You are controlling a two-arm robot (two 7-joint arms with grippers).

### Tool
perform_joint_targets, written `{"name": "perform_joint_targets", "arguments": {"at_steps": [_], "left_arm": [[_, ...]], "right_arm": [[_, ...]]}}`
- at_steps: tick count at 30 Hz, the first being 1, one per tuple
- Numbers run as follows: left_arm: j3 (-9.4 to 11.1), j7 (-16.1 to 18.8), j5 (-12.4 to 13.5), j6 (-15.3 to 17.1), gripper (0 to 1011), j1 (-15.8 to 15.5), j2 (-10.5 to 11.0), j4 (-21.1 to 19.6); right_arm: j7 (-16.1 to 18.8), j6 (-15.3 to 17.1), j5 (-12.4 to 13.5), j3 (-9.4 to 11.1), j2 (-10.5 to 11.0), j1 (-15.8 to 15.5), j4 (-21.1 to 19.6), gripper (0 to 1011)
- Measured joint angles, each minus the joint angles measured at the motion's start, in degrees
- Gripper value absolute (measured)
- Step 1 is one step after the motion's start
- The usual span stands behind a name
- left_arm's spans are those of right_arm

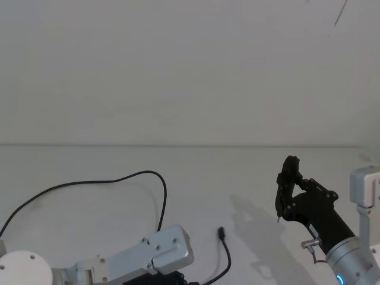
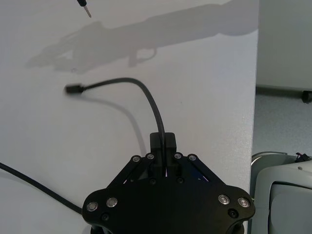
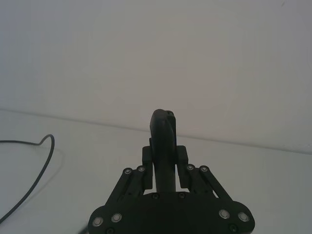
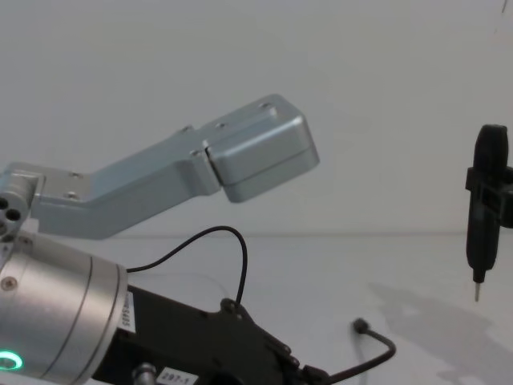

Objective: Pick up the data cable with the one hand.

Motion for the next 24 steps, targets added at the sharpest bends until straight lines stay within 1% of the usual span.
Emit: {"name": "perform_joint_targets", "arguments": {"at_steps": [7,13,16,17,19,20,23,24], "left_arm": [[0.02,0.0,0.15,0.0,41,-0.02,-0.02,0.02],[0.19,0.52,1.37,-0.81,41,0.05,0.18,-0.21],[0.34,1.15,2.62,-1.94,41,0.15,0.45,-0.55],[0.34,1.15,2.62,-1.94,41,0.15,0.45,-0.55],[0.45,1.79,3.84,-3.12,41,0.26,0.66,-0.88],[0.45,1.79,3.84,-3.12,41,0.26,0.66,-0.88],[0.56,2.45,5.06,-4.29,41,0.34,0.88,-1.21],[0.63,2.85,5.83,-5.05,41,0.39,1.0,-1.39]], "right_arm": [[0.0,0.0,0.0,0.0,0.0,0.0,0.0,284],[0.21,0.0,0.19,0.27,-0.15,0.11,-0.23,284],[0.69,-0.01,0.91,0.7,-0.29,0.39,-0.71,284],[0.8,-0.01,1.05,0.82,-0.33,0.47,-0.85,284],[1.47,0.01,1.96,1.32,-0.42,0.82,-1.38,284],[1.77,0.04,2.41,1.48,-0.43,0.94,-1.55,284],[2.86,0.28,3.99,2.27,-0.52,1.52,-2.26,284],[3.6,0.52,5.05,2.68,-0.53,1.83,-2.62,284]]}}
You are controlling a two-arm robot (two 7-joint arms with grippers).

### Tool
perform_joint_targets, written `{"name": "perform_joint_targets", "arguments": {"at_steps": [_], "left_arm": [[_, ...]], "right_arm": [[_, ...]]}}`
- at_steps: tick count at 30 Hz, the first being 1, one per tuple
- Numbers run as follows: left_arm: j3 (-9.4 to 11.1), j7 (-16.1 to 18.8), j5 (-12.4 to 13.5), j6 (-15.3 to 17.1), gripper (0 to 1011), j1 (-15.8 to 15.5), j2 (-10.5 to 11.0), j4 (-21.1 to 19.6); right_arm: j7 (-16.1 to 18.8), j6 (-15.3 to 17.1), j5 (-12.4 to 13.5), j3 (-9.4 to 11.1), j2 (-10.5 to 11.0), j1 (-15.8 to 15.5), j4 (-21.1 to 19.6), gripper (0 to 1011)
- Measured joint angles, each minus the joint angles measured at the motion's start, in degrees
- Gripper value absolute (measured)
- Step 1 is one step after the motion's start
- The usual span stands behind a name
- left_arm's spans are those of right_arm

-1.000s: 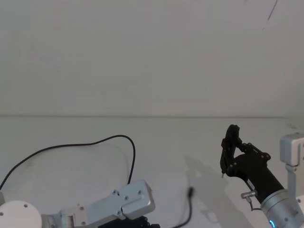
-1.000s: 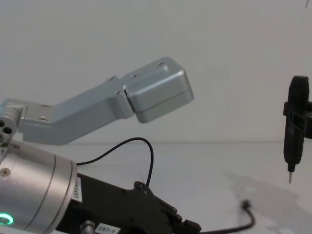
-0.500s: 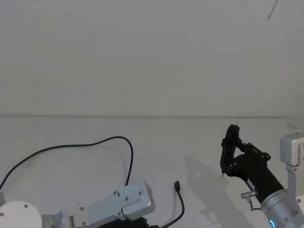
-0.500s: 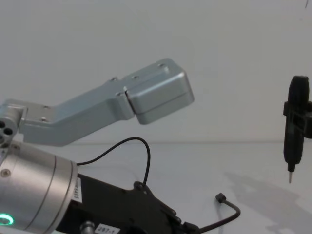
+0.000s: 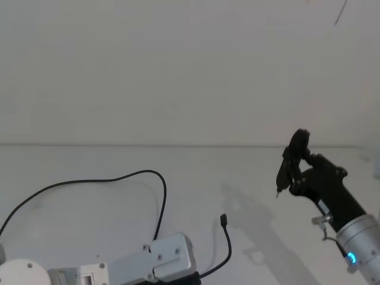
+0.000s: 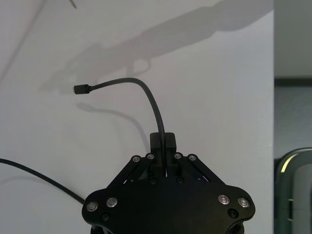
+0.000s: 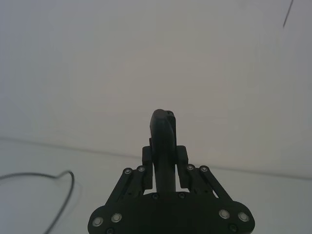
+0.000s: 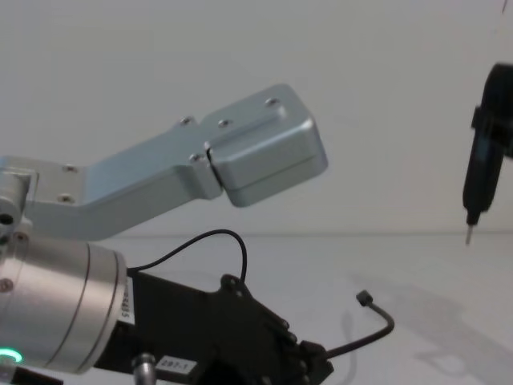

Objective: Pick up the data cable with the one hand.

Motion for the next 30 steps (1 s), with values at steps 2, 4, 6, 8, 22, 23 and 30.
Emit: {"name": "perform_joint_targets", "arguments": {"at_steps": [2,4,6,8,22,23,30], "left_arm": [[0.1,0.54,1.15,-1.08,41,0.07,0.19,-0.28],[0.13,0.8,1.51,-1.42,41,0.09,0.24,-0.37],[0.24,1.4,2.61,-2.49,41,0.14,0.43,-0.65],[0.34,1.99,3.71,-3.54,41,0.18,0.6,-0.88],[1.03,6.69,12.11,-11.08,41,0.3,1.6,-2.23],[1.06,6.94,12.53,-11.45,41,0.3,1.64,-2.28],[1.3,8.63,15.84,-14.19,41,0.19,1.95,-2.77]], "right_arm": [[0.95,0.45,1.48,0.69,0.0,0.5,-0.62,284],[1.36,0.71,2.17,0.88,0.02,0.64,-0.8,283],[2.21,1.35,3.57,1.41,0.11,1.08,-1.33,284],[3.2,2.26,5.29,1.96,0.28,1.51,-1.92,284],[9.15,6.04,12.38,2.24,1.86,1.95,-3.83,284],[9.4,6.02,12.47,2.1,1.93,1.91,-3.8,284],[11.77,3.96,11.97,0.4,2.74,1.76,-2.93,283]]}}
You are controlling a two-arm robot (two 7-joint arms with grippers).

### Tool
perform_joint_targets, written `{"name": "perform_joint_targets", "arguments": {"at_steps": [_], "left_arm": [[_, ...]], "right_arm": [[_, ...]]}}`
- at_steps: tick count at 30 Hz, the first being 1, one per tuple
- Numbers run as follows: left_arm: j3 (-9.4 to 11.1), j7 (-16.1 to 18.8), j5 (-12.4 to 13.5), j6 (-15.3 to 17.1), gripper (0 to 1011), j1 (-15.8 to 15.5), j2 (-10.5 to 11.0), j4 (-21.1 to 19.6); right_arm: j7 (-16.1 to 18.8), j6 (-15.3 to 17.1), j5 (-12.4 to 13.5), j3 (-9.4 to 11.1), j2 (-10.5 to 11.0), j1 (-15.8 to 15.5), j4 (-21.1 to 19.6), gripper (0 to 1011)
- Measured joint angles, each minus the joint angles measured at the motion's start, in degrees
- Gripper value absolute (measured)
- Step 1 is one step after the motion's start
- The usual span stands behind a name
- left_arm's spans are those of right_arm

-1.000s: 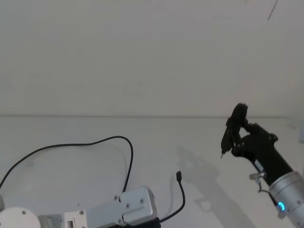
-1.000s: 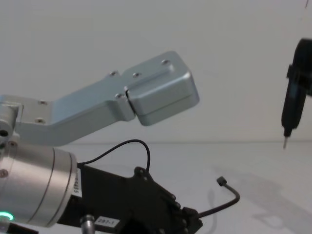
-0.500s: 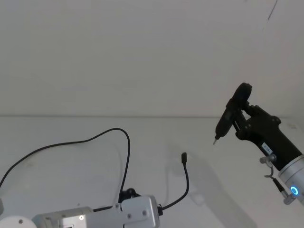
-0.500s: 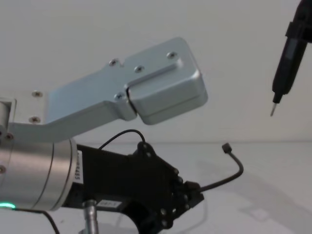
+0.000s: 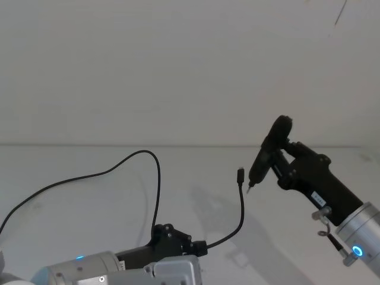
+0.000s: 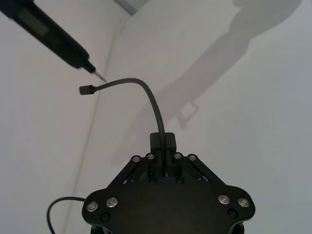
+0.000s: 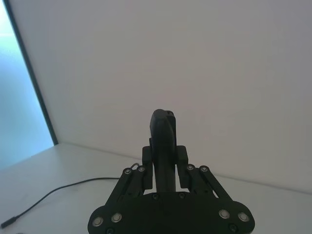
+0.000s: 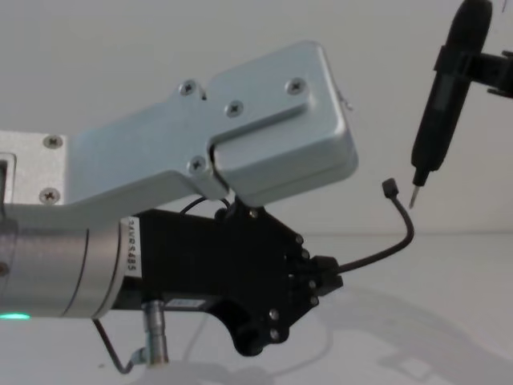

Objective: Pick up the data cable with the one hand.

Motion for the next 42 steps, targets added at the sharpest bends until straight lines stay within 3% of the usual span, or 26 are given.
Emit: {"name": "perform_joint_targets", "arguments": {"at_steps": [9,19,29,42], "left_arm": [[0.14,1.2,2.42,-1.94,41,-0.12,0.21,-0.34],[0.2,1.79,3.61,-2.93,41,-0.17,0.3,-0.53],[0.24,2.07,4.18,-3.39,41,-0.22,0.36,-0.59],[0.24,2.19,4.43,-3.58,41,-0.22,0.39,-0.65]], "right_arm": [[2.12,-4.86,-2.88,-1.85,0.95,0.63,0.99,284],[3.36,-8.96,-5.61,-2.3,2.67,1.94,0.18,284],[3.78,-11.1,-7.95,-2.66,3.72,4.1,0.84,284],[3.88,-12.83,-10.56,-3.66,3.19,7.11,4.82,283]]}}
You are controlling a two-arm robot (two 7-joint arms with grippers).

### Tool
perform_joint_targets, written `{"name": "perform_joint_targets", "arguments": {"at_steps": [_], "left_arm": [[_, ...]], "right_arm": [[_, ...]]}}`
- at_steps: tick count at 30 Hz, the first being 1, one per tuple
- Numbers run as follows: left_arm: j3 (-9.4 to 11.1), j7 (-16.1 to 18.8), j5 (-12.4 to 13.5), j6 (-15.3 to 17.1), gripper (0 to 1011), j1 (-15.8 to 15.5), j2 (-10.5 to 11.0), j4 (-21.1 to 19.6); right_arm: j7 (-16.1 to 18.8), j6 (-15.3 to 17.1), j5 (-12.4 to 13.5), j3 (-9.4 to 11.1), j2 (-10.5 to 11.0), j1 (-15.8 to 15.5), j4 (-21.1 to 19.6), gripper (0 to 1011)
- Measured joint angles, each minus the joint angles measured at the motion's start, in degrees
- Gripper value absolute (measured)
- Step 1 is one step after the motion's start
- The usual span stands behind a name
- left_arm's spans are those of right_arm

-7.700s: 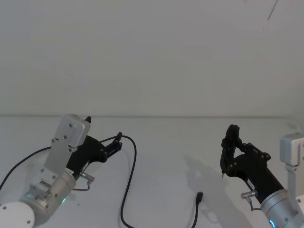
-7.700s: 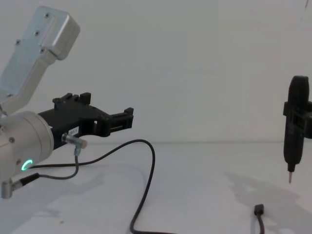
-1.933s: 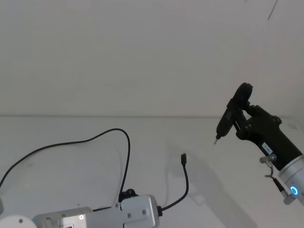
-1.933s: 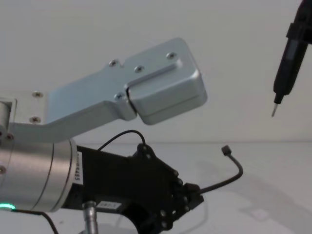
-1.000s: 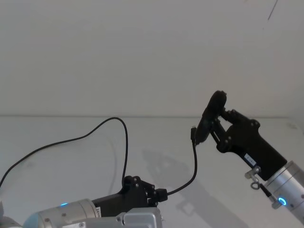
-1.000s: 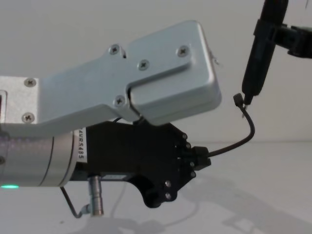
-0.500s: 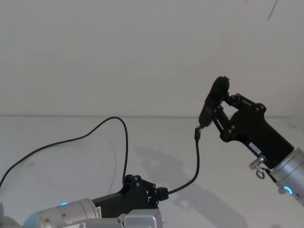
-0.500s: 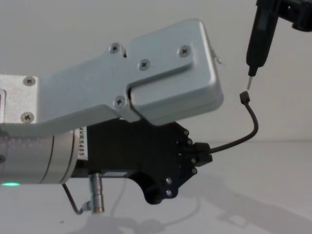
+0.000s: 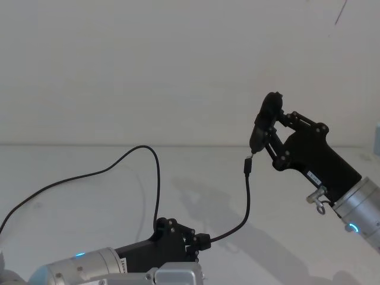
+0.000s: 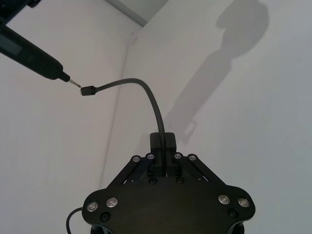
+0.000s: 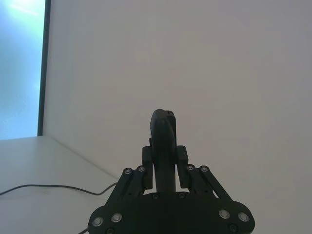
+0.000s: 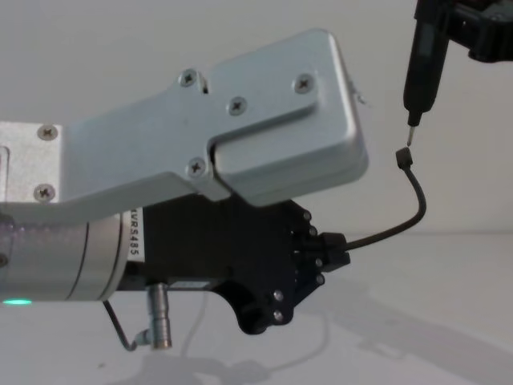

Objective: Pick up the data cable with the one hand.

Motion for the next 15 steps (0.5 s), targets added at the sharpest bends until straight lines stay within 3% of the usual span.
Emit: {"name": "perform_joint_targets", "arguments": {"at_steps": [15], "left_arm": [[0.0,0.07,0.12,-0.07,41,0.0,0.0,0.0]], "right_arm": [[-0.05,-2.23,-1.93,-0.08,-1.21,2.18,3.76,284]]}}
